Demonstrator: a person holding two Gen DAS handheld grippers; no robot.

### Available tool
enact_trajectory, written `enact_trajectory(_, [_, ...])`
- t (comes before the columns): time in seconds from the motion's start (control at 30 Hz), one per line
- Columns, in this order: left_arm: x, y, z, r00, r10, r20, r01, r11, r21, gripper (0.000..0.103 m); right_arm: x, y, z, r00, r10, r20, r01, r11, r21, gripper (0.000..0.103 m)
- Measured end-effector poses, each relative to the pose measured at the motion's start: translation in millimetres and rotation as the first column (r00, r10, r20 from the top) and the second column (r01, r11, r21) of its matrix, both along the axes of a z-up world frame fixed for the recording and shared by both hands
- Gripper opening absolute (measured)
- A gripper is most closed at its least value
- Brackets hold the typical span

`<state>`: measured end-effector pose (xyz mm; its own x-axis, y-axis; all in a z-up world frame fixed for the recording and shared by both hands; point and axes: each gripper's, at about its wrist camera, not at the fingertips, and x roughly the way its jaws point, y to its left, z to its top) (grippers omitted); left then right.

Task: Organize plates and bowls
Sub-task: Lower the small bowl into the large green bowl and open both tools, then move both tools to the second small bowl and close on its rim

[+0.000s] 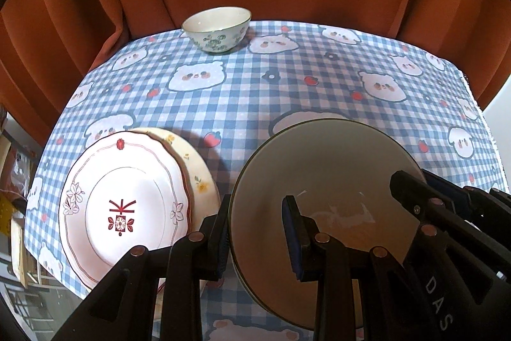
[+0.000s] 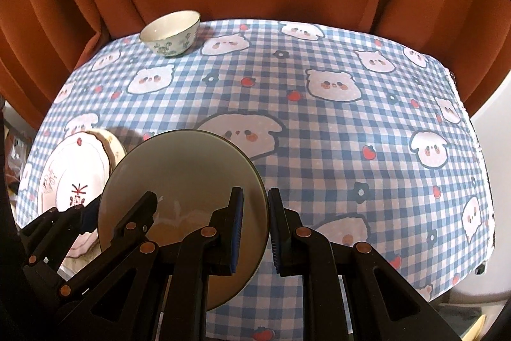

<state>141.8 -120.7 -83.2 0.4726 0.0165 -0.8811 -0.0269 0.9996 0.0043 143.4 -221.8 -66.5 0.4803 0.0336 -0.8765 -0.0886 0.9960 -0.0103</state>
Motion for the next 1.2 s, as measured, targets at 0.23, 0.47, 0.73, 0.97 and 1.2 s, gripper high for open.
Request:
enact_trajectory(0.23, [0, 2, -15, 0.999, 0.009, -0.051, -0.009, 1.000, -0.002, 0.029, 2, 4, -14, 0.999, 0.009, -0.044, -0.009, 1.000, -0.005, 0.019])
enact_trajectory(0.47, [-4, -1, -16, 0.999, -0.016, -0.034, 0.017, 1.000, 0.025, 0.029, -2, 0, -19, 0.999, -0.007, -0.038, 0.007, 1.000, 0.018, 0.019])
enact_trajectory(0.73, [-6, -7, -21, 0.997, -0.059, -0.049, 0.061, 0.997, 0.049, 0.038, -8, -8, -27, 0.998, -0.047, -0.032, 0.049, 0.997, 0.065, 0.019])
enact_trajectory(0.97, [-8, -10, -14, 0.992, -0.111, -0.053, 0.113, 0.993, 0.028, 0.066, -10, -10, -26, 0.997, -0.050, -0.051, 0.055, 0.994, 0.097, 0.031])
enact_trajectory(1.2, [-7, -1, 11, 0.995, -0.103, 0.007, 0.103, 0.994, 0.043, 0.072, -11, -9, 0, 0.999, -0.043, 0.012, 0.042, 0.996, 0.084, 0.045])
